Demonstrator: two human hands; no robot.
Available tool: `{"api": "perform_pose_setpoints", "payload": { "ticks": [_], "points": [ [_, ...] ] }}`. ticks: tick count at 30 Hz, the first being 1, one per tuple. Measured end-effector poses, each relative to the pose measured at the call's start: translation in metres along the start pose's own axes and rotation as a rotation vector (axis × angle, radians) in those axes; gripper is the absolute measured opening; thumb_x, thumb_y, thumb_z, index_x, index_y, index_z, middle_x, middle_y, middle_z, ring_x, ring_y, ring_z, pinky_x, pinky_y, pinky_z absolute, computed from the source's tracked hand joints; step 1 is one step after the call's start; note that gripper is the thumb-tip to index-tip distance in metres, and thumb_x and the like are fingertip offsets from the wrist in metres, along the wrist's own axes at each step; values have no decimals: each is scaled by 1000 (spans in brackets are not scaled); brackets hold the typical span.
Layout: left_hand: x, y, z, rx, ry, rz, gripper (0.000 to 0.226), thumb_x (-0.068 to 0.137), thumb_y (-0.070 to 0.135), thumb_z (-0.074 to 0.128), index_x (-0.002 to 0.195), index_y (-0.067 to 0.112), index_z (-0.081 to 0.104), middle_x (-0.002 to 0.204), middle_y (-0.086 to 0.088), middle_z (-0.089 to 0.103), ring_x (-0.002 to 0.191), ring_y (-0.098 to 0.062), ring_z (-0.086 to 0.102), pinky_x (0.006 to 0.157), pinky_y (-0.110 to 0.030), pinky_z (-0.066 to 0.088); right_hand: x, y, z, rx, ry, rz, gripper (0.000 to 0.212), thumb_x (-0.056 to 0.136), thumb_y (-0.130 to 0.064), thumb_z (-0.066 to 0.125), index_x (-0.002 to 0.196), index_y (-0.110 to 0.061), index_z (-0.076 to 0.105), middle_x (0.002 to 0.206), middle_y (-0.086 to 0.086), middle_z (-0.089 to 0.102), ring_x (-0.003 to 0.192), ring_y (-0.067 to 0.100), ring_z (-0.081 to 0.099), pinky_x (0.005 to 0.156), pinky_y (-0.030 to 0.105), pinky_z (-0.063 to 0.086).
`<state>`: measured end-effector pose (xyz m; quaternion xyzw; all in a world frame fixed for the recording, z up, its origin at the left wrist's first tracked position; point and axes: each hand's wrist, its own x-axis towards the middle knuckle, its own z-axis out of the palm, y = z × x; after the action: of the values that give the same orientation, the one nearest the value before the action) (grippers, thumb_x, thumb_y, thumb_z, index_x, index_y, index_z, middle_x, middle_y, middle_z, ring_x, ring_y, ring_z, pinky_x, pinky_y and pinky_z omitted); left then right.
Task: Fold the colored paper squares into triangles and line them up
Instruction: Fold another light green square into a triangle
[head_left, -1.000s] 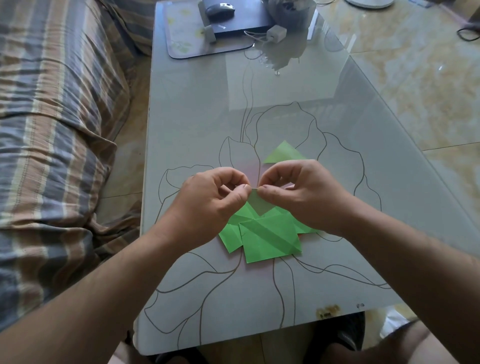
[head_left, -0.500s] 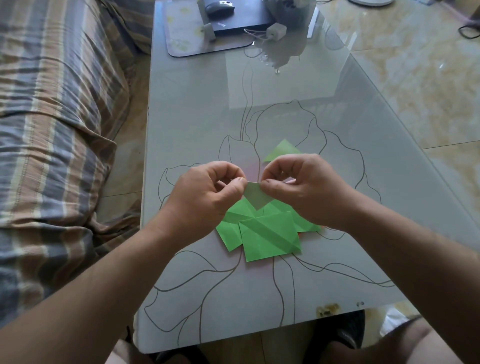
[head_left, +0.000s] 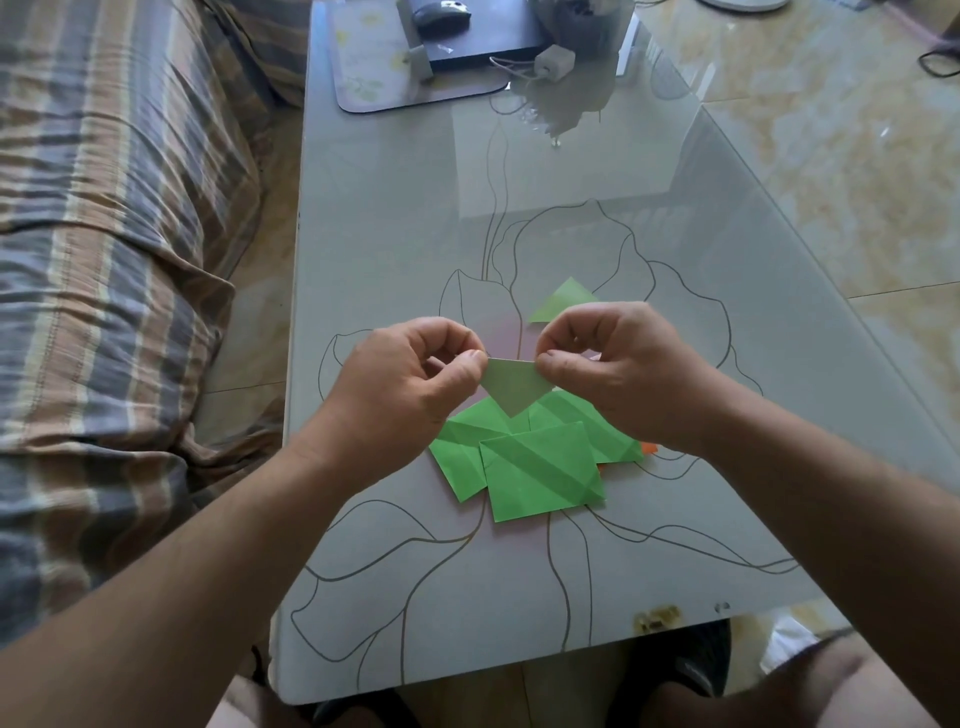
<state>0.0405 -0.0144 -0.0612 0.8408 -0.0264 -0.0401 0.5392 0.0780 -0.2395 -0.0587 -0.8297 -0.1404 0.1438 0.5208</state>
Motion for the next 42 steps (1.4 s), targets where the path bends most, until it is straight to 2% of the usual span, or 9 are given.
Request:
{"api": "perform_pose_setpoints", "payload": {
  "ticks": [6, 10, 18, 24, 27, 30, 33, 38, 42],
  "points": [
    [4, -4, -5, -23, 30, -3, 20, 83, 48, 63, 87, 31, 73, 79, -3, 74, 81, -36, 70, 78, -57, 58, 2, 2, -7, -53, 36, -5, 13, 93, -26, 76, 79, -25, 74, 79, 19, 69, 64, 25, 52, 59, 56, 49],
    [4, -6, -3, -31, 35, -11, 15, 88, 38, 63, 84, 26, 73, 78, -2, 75, 78, -26, 72, 79, -50, 59, 2, 3, -8, -64, 45, -10, 15, 92, -25, 75, 78, -23, 74, 79, 17, 69, 63, 35, 54, 58, 50, 48],
    [6, -8, -4, -95, 29, -32, 10, 93, 30, 70, 86, 26, 75, 78, -3, 75, 79, -24, 72, 74, -36, 55, 4, 6, -12, 21, 49, 31, 14, 92, -21, 77, 79, -19, 75, 69, 15, 62, 62, 22, 45, 57, 41, 39],
    [4, -10, -4, -50, 28, -49, 17, 87, 47, 72, 91, 31, 77, 81, -11, 74, 84, -39, 69, 80, -57, 60, 7, 12, -16, 66, 39, 83, 7, 89, -24, 81, 83, -22, 78, 84, 30, 68, 68, 28, 52, 66, 48, 45],
    [5, -11, -5, -35, 29, -50, 10, 91, 42, 74, 91, 32, 77, 80, -6, 75, 82, -33, 71, 82, -55, 60, 7, 14, -17, 74, 0, 93, 9, 88, -23, 82, 81, -20, 77, 84, 33, 66, 68, 28, 51, 66, 48, 44],
    [6, -12, -5, -27, 37, -59, 6, 94, 37, 74, 91, 32, 77, 78, -4, 75, 81, -29, 73, 83, -52, 61, 7, 12, -22, 45, 22, 89, 11, 87, -20, 82, 78, -18, 77, 79, 20, 73, 69, 23, 60, 67, 52, 55],
    [6, -12, -4, -11, 39, -68, 6, 95, 36, 73, 91, 32, 76, 78, -4, 75, 80, -26, 73, 83, -52, 61, 6, 9, -31, 39, 4, 120, 6, 85, -21, 83, 87, -18, 77, 75, 0, 75, 69, 11, 67, 72, 36, 58],
    [3, -10, 1, -10, -39, -82, 12, 91, 44, 72, 92, 33, 76, 82, -9, 73, 83, -39, 67, 79, -58, 59, 2, 3, -31, 78, -62, 150, 44, 73, -49, 79, 111, -29, 76, 99, -4, 76, 86, 21, 73, 84, 33, 59],
    [1, -9, 8, -62, -83, -109, 15, 90, 45, 74, 94, 31, 77, 87, -17, 71, 80, -39, 67, 79, -60, 58, 1, 5, -14, 62, -103, 132, 13, 85, -31, 83, 90, -21, 80, 73, -5, 70, 61, 12, 58, 59, 22, 50]
  ]
}}
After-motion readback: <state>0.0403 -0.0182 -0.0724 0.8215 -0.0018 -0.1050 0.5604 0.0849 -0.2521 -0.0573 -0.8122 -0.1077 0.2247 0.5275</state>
